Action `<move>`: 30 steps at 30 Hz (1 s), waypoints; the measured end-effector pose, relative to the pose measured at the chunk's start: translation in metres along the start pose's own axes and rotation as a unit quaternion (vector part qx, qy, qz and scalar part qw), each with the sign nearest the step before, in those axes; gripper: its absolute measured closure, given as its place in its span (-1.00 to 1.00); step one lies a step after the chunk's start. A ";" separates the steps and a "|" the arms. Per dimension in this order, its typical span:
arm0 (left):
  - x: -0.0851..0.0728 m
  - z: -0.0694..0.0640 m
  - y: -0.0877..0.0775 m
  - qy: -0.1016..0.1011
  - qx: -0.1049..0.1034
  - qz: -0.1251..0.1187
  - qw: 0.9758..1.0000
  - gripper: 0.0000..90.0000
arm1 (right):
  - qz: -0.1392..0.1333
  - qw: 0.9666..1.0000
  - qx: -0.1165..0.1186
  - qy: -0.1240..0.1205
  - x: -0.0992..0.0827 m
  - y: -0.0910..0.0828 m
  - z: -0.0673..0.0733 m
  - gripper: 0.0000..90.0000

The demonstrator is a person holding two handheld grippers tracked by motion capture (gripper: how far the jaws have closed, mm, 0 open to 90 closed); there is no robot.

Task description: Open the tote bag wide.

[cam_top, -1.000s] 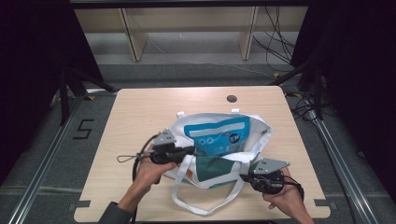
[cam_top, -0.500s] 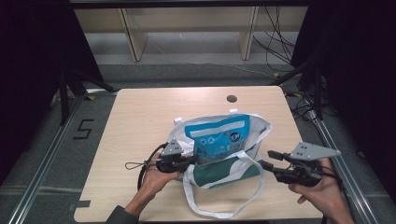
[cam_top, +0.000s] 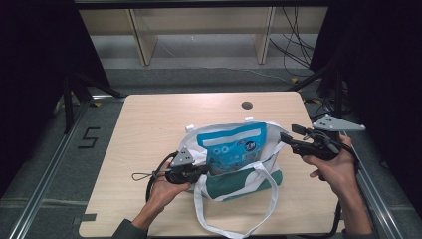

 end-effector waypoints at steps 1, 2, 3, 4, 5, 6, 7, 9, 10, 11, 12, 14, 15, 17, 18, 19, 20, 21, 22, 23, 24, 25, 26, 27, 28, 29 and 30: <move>0.000 -0.001 0.000 -0.005 0.002 0.002 1.000 0.95 | 0.009 1.000 0.002 -0.009 -0.001 0.007 -0.002 0.23; 0.000 -0.001 -0.001 0.001 0.003 0.001 1.000 0.95 | 0.010 1.000 0.003 -0.004 -0.004 0.012 -0.002 0.32; 0.001 -0.002 -0.002 0.011 0.006 0.007 1.000 0.95 | 0.025 1.000 0.002 -0.006 -0.007 0.016 -0.003 0.44; 0.000 -0.002 -0.002 0.011 0.009 0.003 1.000 0.96 | 0.038 0.999 0.004 -0.014 -0.013 0.020 -0.004 0.53; -0.001 -0.002 -0.003 0.011 0.008 0.006 1.000 0.96 | 0.057 0.998 -0.004 -0.022 -0.018 0.022 -0.004 0.68; -0.003 -0.002 -0.003 0.010 0.009 0.003 1.000 0.97 | 0.072 0.997 -0.015 -0.039 -0.023 0.024 -0.006 0.74; -0.003 -0.001 -0.002 0.021 0.005 0.003 1.000 0.98 | 0.085 0.995 -0.016 -0.052 -0.028 0.026 -0.010 0.76; -0.007 -0.002 -0.002 0.023 0.010 0.016 1.000 0.98 | 0.106 0.993 -0.013 -0.048 -0.043 0.029 -0.012 0.78; -0.010 -0.002 0.000 0.029 0.019 0.019 0.999 0.99 | 0.113 0.991 -0.007 -0.067 -0.051 0.032 -0.016 0.78; -0.012 -0.002 0.001 0.031 0.022 0.024 0.999 0.99 | 0.129 0.990 -0.002 -0.061 -0.060 0.036 -0.018 0.78; -0.015 0.000 0.003 0.047 0.022 0.032 0.998 0.99 | 0.134 0.989 -0.002 -0.059 -0.065 0.038 -0.020 0.78; -0.022 0.000 0.007 0.047 0.026 0.050 0.997 0.99 | 0.157 0.987 -0.003 -0.046 -0.079 0.046 -0.022 0.79; -0.026 -0.001 0.011 0.052 0.025 0.057 0.997 0.99 | 0.168 0.985 -0.004 -0.045 -0.085 0.050 -0.023 0.79; -0.034 0.000 0.017 0.051 0.024 0.071 0.996 0.99 | 0.196 0.979 0.002 -0.049 -0.101 0.062 -0.024 0.81; -0.037 0.001 0.019 0.050 0.024 0.076 0.996 0.99 | 0.202 0.978 -0.002 -0.054 -0.110 0.069 -0.023 0.82; -0.039 0.000 0.021 0.055 0.029 0.079 0.995 0.99 | 0.218 0.974 0.004 -0.060 -0.118 0.075 -0.024 0.82; -0.041 0.000 0.023 0.062 0.030 0.086 0.994 0.99 | 0.216 0.975 -0.002 -0.045 -0.128 0.081 -0.022 0.81; -0.043 0.001 0.024 0.059 0.026 0.085 0.994 0.99 | 0.238 0.971 0.007 -0.035 -0.130 0.083 -0.022 0.81; -0.044 0.002 0.024 0.049 0.028 0.082 0.995 0.99 | 0.215 0.975 -0.004 -0.051 -0.133 0.087 -0.022 0.81; -0.044 0.002 0.023 0.048 0.027 0.082 0.995 0.99 | 0.232 0.971 -0.001 -0.061 -0.129 0.086 -0.022 0.81; -0.044 0.001 0.023 0.049 0.028 0.082 0.995 0.99 | 0.225 0.972 -0.003 -0.072 -0.131 0.087 -0.023 0.81; -0.042 0.001 0.022 0.054 0.032 0.088 0.994 0.99 | 0.224 0.972 -0.003 -0.072 -0.131 0.086 -0.023 0.81; -0.040 0.001 0.021 0.056 0.031 0.089 0.994 0.98 | 0.225 0.972 -0.006 -0.068 -0.131 0.086 -0.022 0.81; -0.038 0.001 0.019 0.055 0.028 0.087 0.994 0.94 | 0.226 0.972 -0.005 -0.065 -0.130 0.085 -0.023 0.79; -0.034 0.002 0.015 0.050 0.029 0.083 0.995 0.88 | 0.226 0.972 -0.005 -0.065 -0.129 0.085 -0.023 0.75; -0.029 0.002 0.010 0.045 0.029 0.071 0.996 0.78 | 0.229 0.972 -0.008 -0.061 -0.126 0.084 -0.023 0.65; -0.023 0.003 0.003 0.041 0.030 0.059 0.997 0.68 | 0.220 0.974 -0.012 -0.061 -0.123 0.082 -0.024 0.58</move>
Point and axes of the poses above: each handheld gripper's, and its own axes: y roughly forward along the jaws, x roughly out of its top, z roughly to its left, the point moved 1 cm from there along y, roughly forward along the jaws, and after that the axes turned 6 degrees about -z, right-handed, at the moved point
